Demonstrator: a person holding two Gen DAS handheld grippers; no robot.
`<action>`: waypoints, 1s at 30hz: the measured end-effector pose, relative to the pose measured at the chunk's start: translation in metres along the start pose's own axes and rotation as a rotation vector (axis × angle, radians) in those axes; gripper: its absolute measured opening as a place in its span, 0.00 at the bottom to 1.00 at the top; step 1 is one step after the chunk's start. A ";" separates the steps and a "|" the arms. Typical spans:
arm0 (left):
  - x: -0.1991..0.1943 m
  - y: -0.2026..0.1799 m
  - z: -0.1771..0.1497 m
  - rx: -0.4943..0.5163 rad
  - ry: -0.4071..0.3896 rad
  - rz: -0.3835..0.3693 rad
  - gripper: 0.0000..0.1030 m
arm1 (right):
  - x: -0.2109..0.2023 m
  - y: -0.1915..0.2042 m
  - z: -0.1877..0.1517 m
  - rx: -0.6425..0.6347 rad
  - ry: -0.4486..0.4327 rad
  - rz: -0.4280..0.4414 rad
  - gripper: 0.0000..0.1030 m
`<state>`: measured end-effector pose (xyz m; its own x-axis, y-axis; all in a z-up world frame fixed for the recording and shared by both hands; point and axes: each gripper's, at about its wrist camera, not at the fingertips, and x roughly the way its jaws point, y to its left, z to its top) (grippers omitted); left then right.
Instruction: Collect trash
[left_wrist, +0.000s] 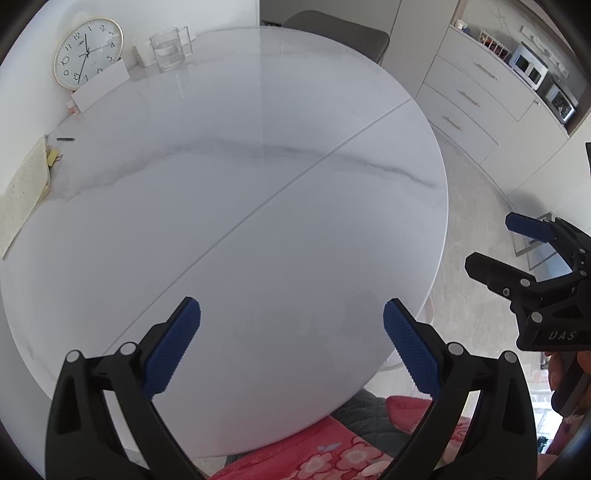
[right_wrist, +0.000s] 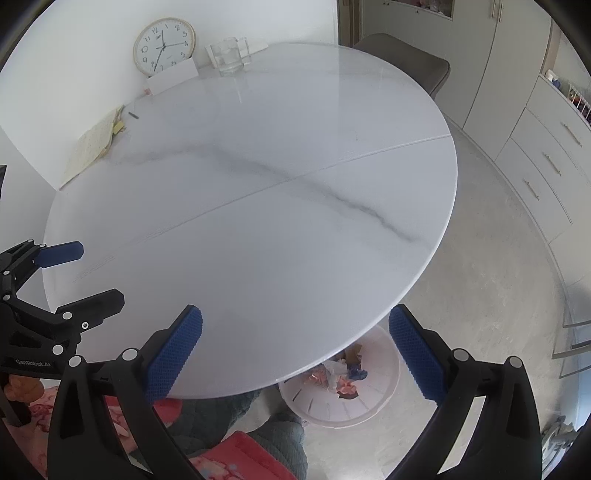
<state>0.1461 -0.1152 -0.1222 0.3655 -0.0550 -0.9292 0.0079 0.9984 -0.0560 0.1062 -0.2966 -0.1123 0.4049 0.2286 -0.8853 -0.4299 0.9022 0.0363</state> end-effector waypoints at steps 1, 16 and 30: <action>-0.004 0.001 0.003 -0.008 -0.017 0.000 0.92 | -0.004 0.002 0.004 -0.002 -0.014 -0.010 0.97; -0.112 0.007 0.086 -0.041 -0.375 0.152 0.92 | -0.103 0.001 0.093 -0.004 -0.319 -0.058 0.98; -0.167 0.019 0.102 -0.184 -0.474 0.233 0.92 | -0.148 0.016 0.121 -0.058 -0.439 0.001 0.98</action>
<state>0.1803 -0.0860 0.0687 0.7172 0.2215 -0.6607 -0.2707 0.9622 0.0287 0.1371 -0.2712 0.0758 0.7037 0.3747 -0.6036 -0.4700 0.8826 -0.0001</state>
